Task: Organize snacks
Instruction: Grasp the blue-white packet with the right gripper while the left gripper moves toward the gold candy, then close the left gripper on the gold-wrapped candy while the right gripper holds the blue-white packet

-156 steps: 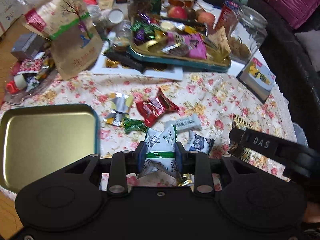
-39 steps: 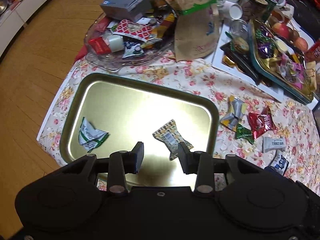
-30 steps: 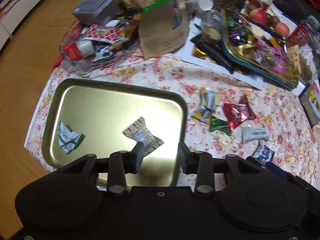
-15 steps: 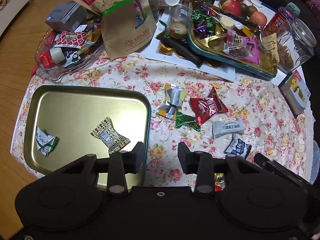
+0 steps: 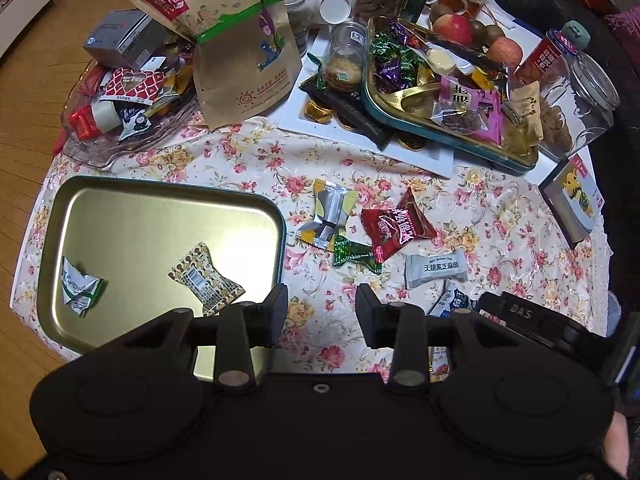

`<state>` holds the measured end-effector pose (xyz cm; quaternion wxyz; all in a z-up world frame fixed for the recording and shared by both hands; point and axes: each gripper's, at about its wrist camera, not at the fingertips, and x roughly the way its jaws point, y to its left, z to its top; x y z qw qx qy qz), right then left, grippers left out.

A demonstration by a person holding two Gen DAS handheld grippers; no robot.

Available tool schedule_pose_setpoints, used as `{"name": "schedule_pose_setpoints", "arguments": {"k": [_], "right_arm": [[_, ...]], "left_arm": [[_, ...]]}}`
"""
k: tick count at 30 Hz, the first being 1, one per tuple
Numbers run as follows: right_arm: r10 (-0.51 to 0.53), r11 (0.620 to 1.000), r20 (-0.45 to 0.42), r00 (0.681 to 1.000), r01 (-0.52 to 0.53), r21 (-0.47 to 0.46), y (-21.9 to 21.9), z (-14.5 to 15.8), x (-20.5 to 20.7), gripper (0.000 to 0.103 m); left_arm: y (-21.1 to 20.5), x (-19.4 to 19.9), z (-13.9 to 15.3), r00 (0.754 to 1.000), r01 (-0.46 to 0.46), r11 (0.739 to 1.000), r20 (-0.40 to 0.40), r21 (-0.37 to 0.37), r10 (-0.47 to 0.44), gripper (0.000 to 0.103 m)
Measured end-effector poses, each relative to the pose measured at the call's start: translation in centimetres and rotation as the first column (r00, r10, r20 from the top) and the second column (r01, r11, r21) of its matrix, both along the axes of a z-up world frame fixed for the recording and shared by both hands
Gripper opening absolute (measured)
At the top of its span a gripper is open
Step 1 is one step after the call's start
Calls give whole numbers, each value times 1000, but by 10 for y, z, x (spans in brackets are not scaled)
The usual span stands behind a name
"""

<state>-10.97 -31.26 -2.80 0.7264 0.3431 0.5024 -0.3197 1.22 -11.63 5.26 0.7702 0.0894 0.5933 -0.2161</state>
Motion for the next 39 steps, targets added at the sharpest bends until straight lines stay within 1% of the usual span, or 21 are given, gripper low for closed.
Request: {"name": "schedule_pose_setpoints", "arguments": {"k": [4,9,13,16,20,24,26,27,28,29,31,33,36,39], "right_arm": [[-20,999,1,1000,20,27,4,-15,8,50],[-34,999,-39,999,34,-2,9,-29,19,50],[-59,998,-42,997,60,1,11,-36,24,50],[-57,998,-67,996,56,-26,17,-40,29,50],[-59,996,-90,994,53,-67,24,-47,34,54],[-59,993,-96,994,48,-111,31,-53,36,54],[-61,990,-108,992,46,-130,35,-56,36,53],[-54,989,-131,990,35,-142,38,-59,38,53],[-46,989,-156,987,23,-149,39,-62,38,56],[-54,985,-151,987,27,-172,40,-62,37,56],[-67,985,-144,987,43,-164,38,-63,35,57],[-73,988,-134,988,53,-148,33,-63,33,60],[-51,989,-133,990,32,-142,30,-64,33,62],[-30,991,-134,990,12,-136,29,-64,33,62]], "left_arm": [[0,3,-3,1000,-4,1000,-13,-1,4,47],[6,8,-3,999,-28,1000,-29,-14,27,47],[12,10,1,999,-38,999,-33,-31,37,47],[16,10,3,999,-35,999,-27,-37,34,47],[22,10,5,999,-36,999,-17,-37,35,47],[28,12,4,999,-42,999,-16,-34,42,47],[31,13,4,999,-47,998,-14,-32,47,47],[32,14,4,999,-50,998,-14,-31,50,47],[33,14,4,999,-53,998,-13,-30,52,47],[34,15,4,998,-55,998,-14,-31,55,47],[35,16,4,998,-60,998,-16,-34,60,47],[35,16,4,998,-61,998,-14,-34,61,47],[33,16,4,998,-60,998,-16,-32,60,47],[30,15,1,998,-52,998,-20,-24,52,47]]}}
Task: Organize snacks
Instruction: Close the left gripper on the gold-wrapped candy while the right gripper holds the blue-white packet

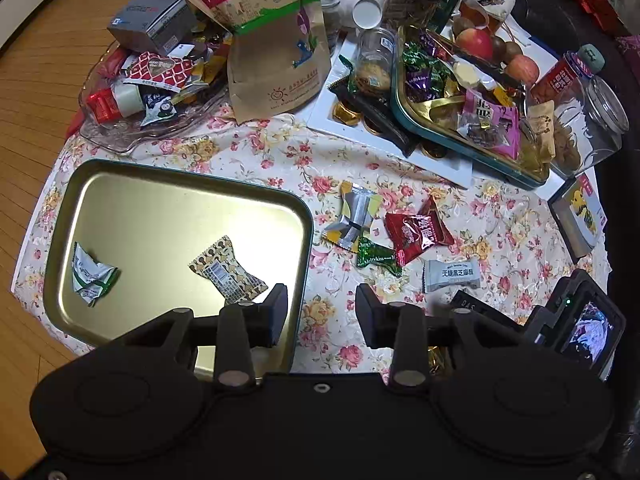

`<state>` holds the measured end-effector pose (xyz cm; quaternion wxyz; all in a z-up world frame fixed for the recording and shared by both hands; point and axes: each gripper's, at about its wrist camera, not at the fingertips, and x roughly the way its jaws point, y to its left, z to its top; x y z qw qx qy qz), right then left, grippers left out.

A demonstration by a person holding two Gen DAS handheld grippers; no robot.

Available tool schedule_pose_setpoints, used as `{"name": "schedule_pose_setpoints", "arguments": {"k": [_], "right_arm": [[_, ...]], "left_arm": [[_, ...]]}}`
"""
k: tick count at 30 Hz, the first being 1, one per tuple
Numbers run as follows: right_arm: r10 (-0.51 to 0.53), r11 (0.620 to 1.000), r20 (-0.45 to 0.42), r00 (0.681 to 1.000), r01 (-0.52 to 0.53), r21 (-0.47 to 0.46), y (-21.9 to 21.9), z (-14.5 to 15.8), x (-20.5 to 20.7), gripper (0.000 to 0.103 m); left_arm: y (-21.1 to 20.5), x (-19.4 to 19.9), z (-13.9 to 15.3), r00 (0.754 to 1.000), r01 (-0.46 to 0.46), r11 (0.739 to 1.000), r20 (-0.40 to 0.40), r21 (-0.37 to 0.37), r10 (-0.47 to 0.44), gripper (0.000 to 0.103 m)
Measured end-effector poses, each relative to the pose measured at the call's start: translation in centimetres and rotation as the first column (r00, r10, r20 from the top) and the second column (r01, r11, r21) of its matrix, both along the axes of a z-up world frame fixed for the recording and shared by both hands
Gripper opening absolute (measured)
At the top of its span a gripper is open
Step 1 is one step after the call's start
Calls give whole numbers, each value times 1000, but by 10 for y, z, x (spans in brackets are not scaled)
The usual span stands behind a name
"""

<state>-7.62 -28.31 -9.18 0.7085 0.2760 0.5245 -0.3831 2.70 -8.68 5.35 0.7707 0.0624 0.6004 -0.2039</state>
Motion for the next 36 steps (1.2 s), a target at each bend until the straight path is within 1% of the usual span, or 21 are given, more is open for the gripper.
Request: {"name": "schedule_pose_setpoints", "arguments": {"k": [1,6,9,13,16,19,23,25,31,34,36], "right_arm": [[10,1000,-3,1000,-10,1,0,0,0,61],[72,997,-7,997,-72,13,2,3,-2,49],[95,995,-17,995,-95,22,1,8,-7,47],[63,996,20,998,-64,56,-11,21,-23,46],[26,997,66,998,-31,67,-22,36,-38,46],[-15,997,130,991,5,77,-33,55,-52,46],[-69,994,231,970,48,97,-42,82,-68,46],[-89,993,280,956,63,102,-45,99,-76,46],[-69,997,374,925,48,67,-45,133,-86,46],[-58,998,401,914,39,54,-44,143,-90,46],[-53,998,410,910,36,50,-45,145,-91,46]], "left_arm": [[-2,-1,-1,1000,5,1000,1,5,-5,47],[-12,-5,-8,1000,22,999,7,39,-22,47],[-20,-10,-12,999,44,997,10,58,-45,47],[-37,-21,-20,994,106,990,24,90,-108,47],[-51,-32,-30,987,161,982,11,95,-163,47],[-63,-41,-42,979,204,975,-29,85,-203,47],[-80,-53,-61,969,241,968,-77,70,-235,47],[-88,-59,-68,965,255,965,-88,68,-248,47],[-109,-73,-88,953,279,958,-141,63,-268,47],[-116,-80,-96,951,284,956,-151,72,-271,46],[-121,-84,-102,950,289,953,-152,91,-274,46]]}}
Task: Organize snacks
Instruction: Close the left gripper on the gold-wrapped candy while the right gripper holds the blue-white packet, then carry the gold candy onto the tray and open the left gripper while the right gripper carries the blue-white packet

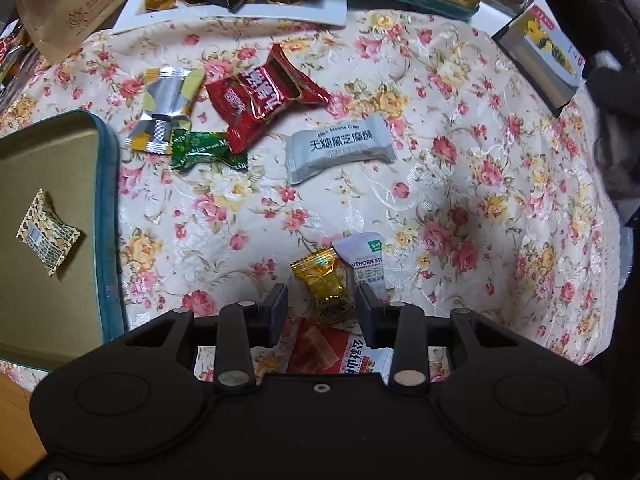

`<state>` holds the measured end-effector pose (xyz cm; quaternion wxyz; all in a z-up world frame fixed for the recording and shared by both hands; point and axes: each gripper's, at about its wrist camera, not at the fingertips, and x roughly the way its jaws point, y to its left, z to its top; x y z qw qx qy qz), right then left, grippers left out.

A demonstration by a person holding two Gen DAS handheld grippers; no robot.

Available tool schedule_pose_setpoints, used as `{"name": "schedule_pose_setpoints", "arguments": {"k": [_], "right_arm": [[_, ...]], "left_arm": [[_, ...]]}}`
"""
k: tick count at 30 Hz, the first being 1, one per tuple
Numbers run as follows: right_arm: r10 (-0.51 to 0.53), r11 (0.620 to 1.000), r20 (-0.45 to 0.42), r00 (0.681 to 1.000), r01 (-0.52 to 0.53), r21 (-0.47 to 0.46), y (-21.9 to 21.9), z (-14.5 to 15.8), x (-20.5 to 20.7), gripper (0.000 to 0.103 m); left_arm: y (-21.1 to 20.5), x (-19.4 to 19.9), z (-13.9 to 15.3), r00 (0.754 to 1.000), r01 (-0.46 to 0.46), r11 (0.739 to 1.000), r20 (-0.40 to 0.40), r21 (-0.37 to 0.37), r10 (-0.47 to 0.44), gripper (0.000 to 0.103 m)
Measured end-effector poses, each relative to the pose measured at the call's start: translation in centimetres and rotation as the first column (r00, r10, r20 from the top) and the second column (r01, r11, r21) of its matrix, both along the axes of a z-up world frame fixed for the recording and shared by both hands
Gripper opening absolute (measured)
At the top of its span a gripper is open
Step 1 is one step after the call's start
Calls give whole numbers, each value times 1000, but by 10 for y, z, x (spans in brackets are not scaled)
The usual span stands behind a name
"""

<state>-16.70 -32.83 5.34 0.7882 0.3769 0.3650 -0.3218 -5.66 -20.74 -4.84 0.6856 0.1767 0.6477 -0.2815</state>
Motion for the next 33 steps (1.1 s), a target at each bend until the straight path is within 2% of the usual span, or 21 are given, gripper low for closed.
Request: {"name": "schedule_pose_setpoints", "arguments": {"k": [16,22,27,33], "right_arm": [[-22,999,48,999,20,37,-9,8,-13,46],[-35,999,53,998,33,39,-11,9,-15,46],[-39,999,47,998,37,39,-11,8,-15,46],[-33,999,47,998,31,35,-9,8,-12,46]], "left_arm": [[-17,-4,-22,999,-32,998,29,53,31,42],[-20,-1,-26,999,-44,998,-21,40,45,42],[-18,0,-27,998,-60,998,-31,27,61,27],[-9,0,-10,998,-67,998,14,1,67,27]]}}
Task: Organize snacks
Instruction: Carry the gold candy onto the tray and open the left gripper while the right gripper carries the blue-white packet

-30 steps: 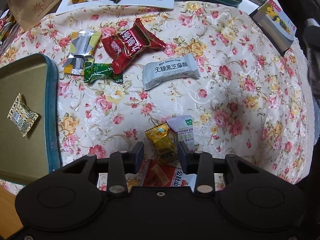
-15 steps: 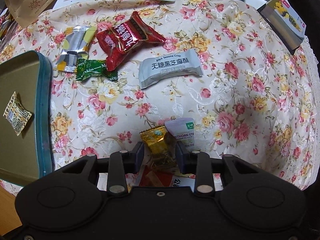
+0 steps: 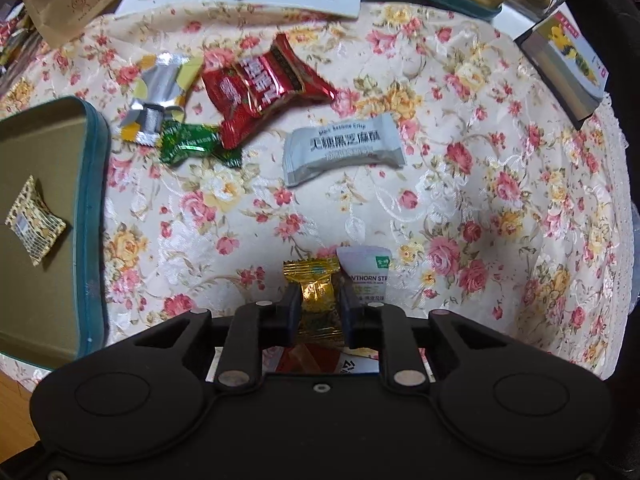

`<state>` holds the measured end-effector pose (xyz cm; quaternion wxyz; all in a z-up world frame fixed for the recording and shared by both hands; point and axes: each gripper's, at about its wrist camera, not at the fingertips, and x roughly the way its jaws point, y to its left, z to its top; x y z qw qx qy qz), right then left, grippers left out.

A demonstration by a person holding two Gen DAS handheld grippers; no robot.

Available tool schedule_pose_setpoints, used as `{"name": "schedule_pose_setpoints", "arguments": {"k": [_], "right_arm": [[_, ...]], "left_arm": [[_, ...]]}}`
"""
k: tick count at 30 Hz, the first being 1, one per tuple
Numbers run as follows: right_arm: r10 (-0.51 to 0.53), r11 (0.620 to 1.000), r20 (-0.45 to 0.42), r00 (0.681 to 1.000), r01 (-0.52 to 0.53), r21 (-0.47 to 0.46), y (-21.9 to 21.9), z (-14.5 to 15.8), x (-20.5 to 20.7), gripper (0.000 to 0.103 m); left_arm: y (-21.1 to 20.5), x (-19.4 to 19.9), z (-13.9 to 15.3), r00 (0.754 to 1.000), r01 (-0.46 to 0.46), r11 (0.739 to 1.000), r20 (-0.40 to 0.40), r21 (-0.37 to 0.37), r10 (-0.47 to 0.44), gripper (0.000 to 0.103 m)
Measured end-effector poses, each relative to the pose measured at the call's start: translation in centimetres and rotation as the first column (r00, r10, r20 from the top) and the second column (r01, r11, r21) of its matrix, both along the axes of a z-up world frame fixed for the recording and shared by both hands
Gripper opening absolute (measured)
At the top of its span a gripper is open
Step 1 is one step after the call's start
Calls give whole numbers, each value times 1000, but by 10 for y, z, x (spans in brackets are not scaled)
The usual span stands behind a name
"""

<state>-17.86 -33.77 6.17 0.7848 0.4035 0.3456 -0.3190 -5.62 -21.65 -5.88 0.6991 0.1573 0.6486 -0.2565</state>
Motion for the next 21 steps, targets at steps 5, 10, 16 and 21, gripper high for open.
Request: {"name": "schedule_pose_setpoints", "arguments": {"k": [5,10,16,21], "right_arm": [[-1,1000,-4,1000,1,-2,1,-1,3,46],[4,1000,-13,1000,-4,-5,5,-2,9,46],[34,999,-37,999,-35,-11,17,-7,24,46],[71,997,-61,996,-72,-17,32,-12,42,46]], "left_arm": [[13,7,27,999,-11,999,39,-46,13,27],[33,21,56,993,-47,996,101,-79,55,27],[71,42,82,973,-122,989,188,-85,136,27],[110,56,98,951,-177,981,243,-85,193,27]]}}
